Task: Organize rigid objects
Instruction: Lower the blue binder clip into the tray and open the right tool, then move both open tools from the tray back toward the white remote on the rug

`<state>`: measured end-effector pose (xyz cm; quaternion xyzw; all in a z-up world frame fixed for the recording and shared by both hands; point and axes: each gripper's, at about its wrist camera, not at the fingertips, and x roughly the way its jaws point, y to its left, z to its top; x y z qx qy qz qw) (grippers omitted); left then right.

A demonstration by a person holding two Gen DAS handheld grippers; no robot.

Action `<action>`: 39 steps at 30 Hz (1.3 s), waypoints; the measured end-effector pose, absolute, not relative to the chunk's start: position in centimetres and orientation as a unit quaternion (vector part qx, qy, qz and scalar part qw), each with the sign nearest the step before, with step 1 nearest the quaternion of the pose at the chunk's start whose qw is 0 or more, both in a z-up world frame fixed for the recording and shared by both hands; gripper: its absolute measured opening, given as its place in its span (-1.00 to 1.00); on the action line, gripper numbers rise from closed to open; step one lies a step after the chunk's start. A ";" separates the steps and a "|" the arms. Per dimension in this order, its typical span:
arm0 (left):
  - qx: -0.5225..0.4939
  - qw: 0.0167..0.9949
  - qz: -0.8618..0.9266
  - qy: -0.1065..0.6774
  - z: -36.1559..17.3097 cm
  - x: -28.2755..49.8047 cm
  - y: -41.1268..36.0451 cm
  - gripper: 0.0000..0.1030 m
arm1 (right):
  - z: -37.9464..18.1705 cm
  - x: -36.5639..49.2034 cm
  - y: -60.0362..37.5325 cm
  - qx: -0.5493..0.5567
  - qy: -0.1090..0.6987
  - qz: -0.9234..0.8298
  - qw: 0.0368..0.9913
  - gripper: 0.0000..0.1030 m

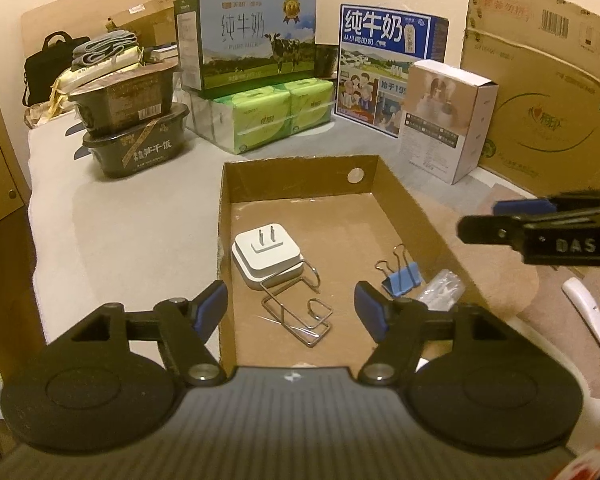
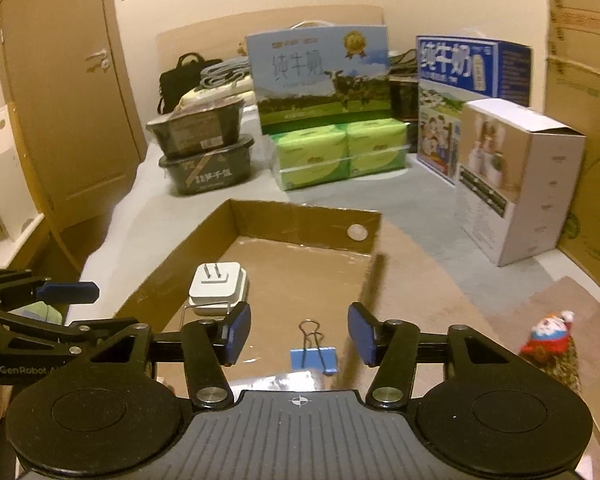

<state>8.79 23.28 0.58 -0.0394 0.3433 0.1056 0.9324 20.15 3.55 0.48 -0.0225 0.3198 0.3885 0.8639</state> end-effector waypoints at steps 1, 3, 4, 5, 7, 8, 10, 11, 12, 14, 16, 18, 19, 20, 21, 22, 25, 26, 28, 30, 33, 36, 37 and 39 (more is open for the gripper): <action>-0.040 0.933 0.105 0.342 0.8 8.5 23.0 0.35 | 0.6 19.9 3.0 -0.018 0.319 0.386 0.865 0.17; -0.041 0.933 0.105 0.341 1.0 8.2 22.4 0.35 | 0.8 19.2 1.6 -0.012 0.320 0.379 0.868 0.22; -0.042 0.933 0.105 0.341 1.1 8.0 22.0 0.35 | 0.8 18.9 1.0 -0.010 0.321 0.374 0.870 0.23; -0.045 0.933 0.104 0.340 1.3 7.8 21.7 0.36 | 0.8 18.5 0.1 -0.009 0.323 0.368 0.872 0.23; -0.052 0.935 0.102 0.337 1.5 7.4 21.1 0.38 | 0.7 17.8 -1.2 -0.004 0.325 0.357 0.876 0.24; -0.055 0.935 0.101 0.336 1.6 7.2 20.8 0.39 | 0.7 17.3 -2.0 -0.002 0.328 0.349 0.878 0.25; -0.058 0.937 0.096 0.331 1.8 6.8 19.8 0.43 | 0.5 16.4 -3.6 0.000 0.330 0.336 0.882 0.27; -0.058 0.938 0.094 0.329 1.9 6.7 19.4 0.47 | 0.4 15.8 -4.5 0.001 0.331 0.329 0.884 0.28; -0.058 0.939 0.091 0.326 2.0 6.6 18.8 0.49 | 0.3 15.3 -5.4 0.000 0.330 0.324 0.887 0.28; -0.059 0.941 0.082 0.323 2.1 6.6 17.7 0.53 | 0.2 14.3 -7.0 -0.007 0.327 0.308 0.893 0.32; -0.059 0.942 0.074 0.322 2.2 6.6 16.6 0.53 | 0.1 13.4 -8.6 -0.012 0.324 0.294 0.899 0.34; -0.059 0.944 0.065 0.319 2.3 6.7 15.4 0.56 | -0.1 12.5 -10.4 -0.013 0.325 0.276 0.905 0.35; -0.058 0.945 0.059 0.317 2.3 6.8 14.7 0.58 | -0.2 12.2 -11.2 -0.011 0.326 0.268 0.906 0.36; -0.056 0.946 0.054 0.316 2.4 6.9 14.1 0.59 | -0.3 12.0 -12.1 -0.008 0.328 0.261 0.908 0.36; -0.055 0.946 0.049 0.314 2.5 7.0 13.5 0.59 | -0.5 11.8 -13.1 -0.005 0.330 0.252 0.910 0.36; -0.054 0.947 0.044 0.314 2.5 7.2 12.9 0.60 | -0.6 11.6 -14.0 -0.001 0.332 0.244 0.911 0.37; -0.049 0.947 0.027 0.316 2.4 7.7 10.9 0.61 | -0.7 11.3 -16.0 0.006 0.338 0.224 0.914 0.37; -0.048 0.947 0.022 0.316 2.4 7.9 10.3 0.61 | -0.8 11.3 -16.7 0.007 0.339 0.218 0.915 0.37; -0.045 0.947 0.014 0.317 2.4 8.2 9.0 0.61 | -1.0 11.1 -17.9 0.007 0.339 0.205 0.918 0.37; -0.043 0.947 0.007 0.319 2.3 8.6 7.8 0.61 | -1.2 11.1 -19.1 0.006 0.341 0.194 0.920 0.37; -0.041 0.945 -0.002 0.324 2.0 9.3 5.7 0.61 | -1.6 11.1 -20.7 0.007 0.345 0.183 0.921 0.37; -0.032 0.944 -0.010 0.329 1.5 9.8 3.1 0.61 | -1.9 11.3 -21.9 0.006 0.347 0.177 0.921 0.37; -0.031 0.943 -0.014 0.331 1.3 10.0 2.2 0.61 | -2.1 11.4 -22.3 0.005 0.348 0.176 0.921 0.37; -0.031 0.941 -0.019 0.336 0.7 10.5 0.4 0.61 | -2.4 11.8 -23.1 0.002 0.349 0.175 0.920 0.37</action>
